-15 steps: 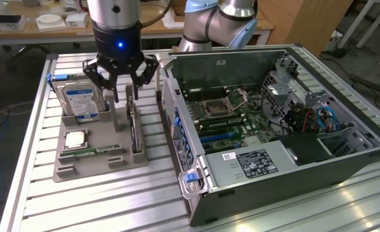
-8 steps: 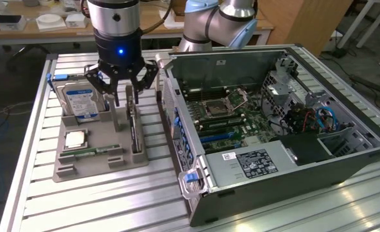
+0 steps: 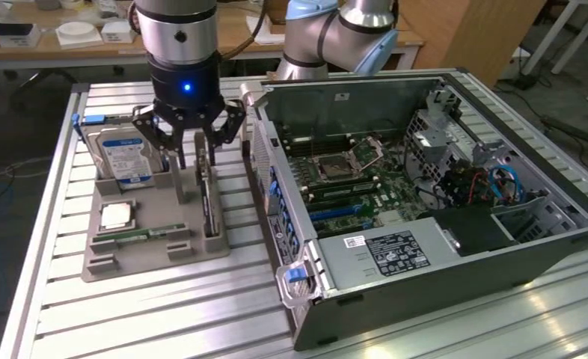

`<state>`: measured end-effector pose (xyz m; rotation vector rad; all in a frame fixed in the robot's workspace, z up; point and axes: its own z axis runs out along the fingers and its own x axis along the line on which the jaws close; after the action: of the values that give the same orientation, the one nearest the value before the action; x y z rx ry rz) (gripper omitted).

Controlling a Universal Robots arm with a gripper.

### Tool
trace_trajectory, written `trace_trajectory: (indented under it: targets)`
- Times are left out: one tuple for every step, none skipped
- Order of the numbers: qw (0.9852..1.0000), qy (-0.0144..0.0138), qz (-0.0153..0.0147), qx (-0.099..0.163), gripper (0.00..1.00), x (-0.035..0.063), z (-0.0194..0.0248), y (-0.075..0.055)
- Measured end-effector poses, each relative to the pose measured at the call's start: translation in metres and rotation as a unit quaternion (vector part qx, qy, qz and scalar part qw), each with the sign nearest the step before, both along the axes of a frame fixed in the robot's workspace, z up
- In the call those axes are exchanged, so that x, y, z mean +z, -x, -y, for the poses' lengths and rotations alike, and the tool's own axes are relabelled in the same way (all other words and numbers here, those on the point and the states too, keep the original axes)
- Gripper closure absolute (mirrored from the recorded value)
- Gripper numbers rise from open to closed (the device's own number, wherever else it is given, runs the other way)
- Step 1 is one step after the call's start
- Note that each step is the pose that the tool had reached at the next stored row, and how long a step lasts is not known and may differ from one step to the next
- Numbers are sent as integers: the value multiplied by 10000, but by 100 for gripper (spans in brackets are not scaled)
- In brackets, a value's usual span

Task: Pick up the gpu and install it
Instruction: 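Pick up the gpu and move the gpu toward the slot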

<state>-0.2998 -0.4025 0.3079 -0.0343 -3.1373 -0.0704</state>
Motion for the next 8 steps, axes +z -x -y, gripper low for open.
trace_trajectory:
  targets:
    - [10000, 2, 0, -1, 53, -13, 2, 0]
    - [10000, 5, 0, -2, 53, -27, 6, 0]
    - [10000, 6, -1, -4, 53, -41, 11, -1]
    - [10000, 6, 0, -5, 53, -56, 17, -1]
    - [10000, 6, 0, -7, 53, -74, 25, -1]
    - [10000, 6, 0, -8, 53, -92, 33, 0]
    - [10000, 6, 0, -8, 53, -110, 41, 0]
    - [10000, 6, 0, -9, 53, -128, 47, -1]
